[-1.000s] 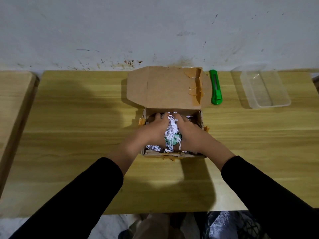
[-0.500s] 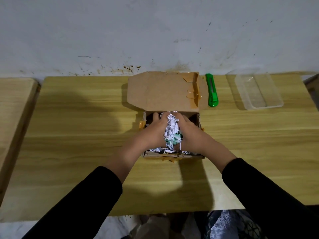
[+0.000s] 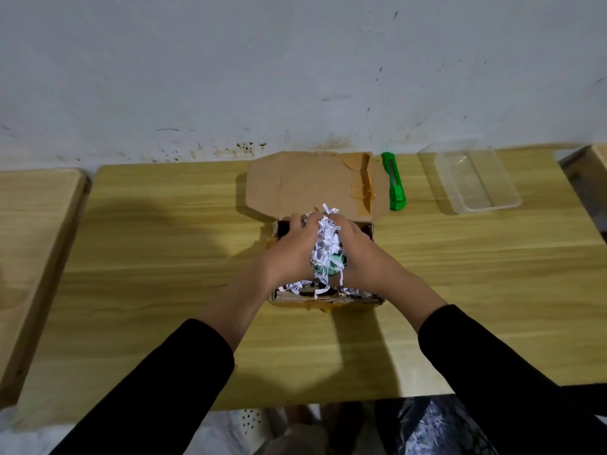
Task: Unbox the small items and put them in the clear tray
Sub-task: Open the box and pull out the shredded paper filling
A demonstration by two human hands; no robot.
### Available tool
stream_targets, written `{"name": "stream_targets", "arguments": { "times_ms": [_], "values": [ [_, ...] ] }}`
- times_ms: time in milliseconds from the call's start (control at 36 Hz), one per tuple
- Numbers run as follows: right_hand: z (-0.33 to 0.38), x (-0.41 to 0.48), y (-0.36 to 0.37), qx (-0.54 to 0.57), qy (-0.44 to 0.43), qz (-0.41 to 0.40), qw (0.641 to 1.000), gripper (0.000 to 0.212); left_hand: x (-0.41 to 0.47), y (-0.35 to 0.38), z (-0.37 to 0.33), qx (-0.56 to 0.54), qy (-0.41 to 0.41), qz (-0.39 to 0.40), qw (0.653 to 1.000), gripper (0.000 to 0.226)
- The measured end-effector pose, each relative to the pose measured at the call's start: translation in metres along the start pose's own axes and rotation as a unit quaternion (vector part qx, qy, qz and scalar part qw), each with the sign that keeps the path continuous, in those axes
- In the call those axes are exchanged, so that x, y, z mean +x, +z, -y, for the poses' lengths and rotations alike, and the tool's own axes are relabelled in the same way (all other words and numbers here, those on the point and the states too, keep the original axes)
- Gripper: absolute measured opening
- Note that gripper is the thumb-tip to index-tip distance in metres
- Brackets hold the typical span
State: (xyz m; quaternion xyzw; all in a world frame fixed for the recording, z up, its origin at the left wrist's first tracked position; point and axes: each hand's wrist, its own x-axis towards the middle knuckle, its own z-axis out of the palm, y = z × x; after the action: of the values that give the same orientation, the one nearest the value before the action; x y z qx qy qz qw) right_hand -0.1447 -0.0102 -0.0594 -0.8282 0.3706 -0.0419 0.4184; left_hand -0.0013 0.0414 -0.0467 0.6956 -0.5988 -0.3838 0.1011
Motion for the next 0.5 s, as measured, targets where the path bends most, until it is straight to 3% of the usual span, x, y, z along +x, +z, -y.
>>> {"name": "stream_targets", "arguments": {
  "times_ms": [500],
  "values": [
    [0.014, 0.004, -0.035, 0.0, -0.057, -0.024, 0.998, 0.102, -0.002, -0.037, -0.032, 0.049, -0.002, -0.006, 0.999, 0.109]
  ]
}}
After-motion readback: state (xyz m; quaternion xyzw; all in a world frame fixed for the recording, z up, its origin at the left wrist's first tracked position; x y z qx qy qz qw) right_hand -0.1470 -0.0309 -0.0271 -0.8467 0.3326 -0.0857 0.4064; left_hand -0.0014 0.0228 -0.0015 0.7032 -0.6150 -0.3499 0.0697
